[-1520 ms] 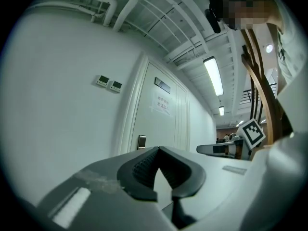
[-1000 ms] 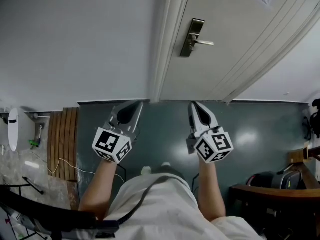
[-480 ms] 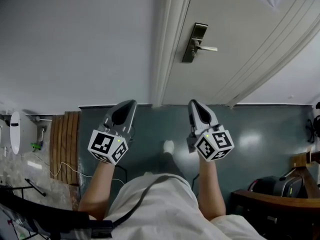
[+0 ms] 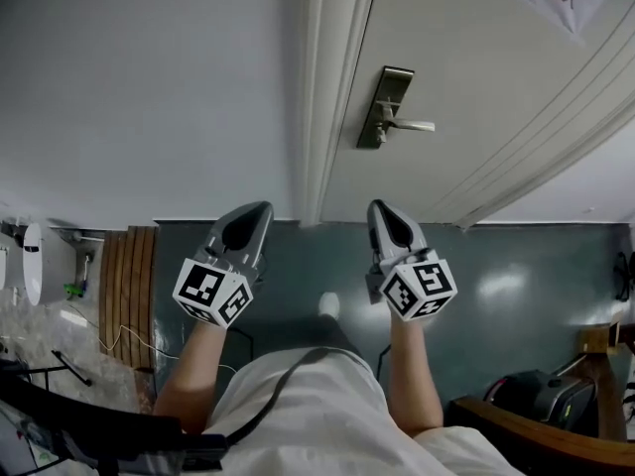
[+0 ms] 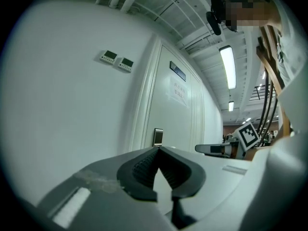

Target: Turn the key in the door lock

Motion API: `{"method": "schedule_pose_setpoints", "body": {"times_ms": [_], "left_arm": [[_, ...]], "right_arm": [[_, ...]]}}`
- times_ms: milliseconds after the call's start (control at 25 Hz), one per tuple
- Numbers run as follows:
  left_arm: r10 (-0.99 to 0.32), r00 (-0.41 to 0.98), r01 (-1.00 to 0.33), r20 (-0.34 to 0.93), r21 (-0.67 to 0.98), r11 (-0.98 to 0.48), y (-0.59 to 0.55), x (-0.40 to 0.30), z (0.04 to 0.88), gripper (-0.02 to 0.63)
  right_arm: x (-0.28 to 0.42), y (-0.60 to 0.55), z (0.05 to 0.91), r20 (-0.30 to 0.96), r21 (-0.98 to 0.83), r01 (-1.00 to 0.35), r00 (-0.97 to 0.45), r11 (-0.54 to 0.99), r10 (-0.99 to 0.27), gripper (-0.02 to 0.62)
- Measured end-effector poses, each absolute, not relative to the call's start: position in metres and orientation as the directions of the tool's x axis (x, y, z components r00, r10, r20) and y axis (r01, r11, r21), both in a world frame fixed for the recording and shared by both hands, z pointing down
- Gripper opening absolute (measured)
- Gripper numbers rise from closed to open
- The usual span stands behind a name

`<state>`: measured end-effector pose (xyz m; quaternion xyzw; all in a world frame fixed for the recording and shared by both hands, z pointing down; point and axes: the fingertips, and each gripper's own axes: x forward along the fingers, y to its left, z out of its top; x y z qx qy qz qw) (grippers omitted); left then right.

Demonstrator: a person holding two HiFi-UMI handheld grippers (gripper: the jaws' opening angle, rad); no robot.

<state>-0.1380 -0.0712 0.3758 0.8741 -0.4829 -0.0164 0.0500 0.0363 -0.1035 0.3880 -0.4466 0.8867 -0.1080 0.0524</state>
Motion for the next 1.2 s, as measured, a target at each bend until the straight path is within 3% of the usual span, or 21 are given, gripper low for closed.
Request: {"method": "schedule_pose_setpoints", "body": {"times_ms": [360, 680, 960, 1200], "left_arm": [[-0.864, 0.502, -0.86, 0.023, 0.112, -0.497, -0.168, -0.1, 0.37, 0.005], [-0.882, 0.466, -0.881, 0.062, 0.119, -0.457, -0.208, -0.081, 0.383, 0.005], [-0.894, 0.441, -0.893, 0.076, 0.132, -0.43, -0.228, -0.087, 0.395, 0.005], [-0.867, 0.491, -0.868, 0.09, 0.135, -0.477, -0.238, -0.092, 0.397, 0.005]], "right_arm": [[0.071, -0.213, 0.409, 0.058, -0.274, -0.755, -0.631, 0.595, -0.774, 0.008], [0.084, -0.273, 0.444, 0.052, -0.43, -0.683, -0.671, 0.59, -0.74, 0.008], [0.088, -0.302, 0.48, 0.066, -0.603, -0.622, -0.663, 0.499, -0.746, 0.014], [0.09, -0.315, 0.498, 0.043, -0.722, -0.568, -0.606, 0.395, -0.794, 0.067]]}}
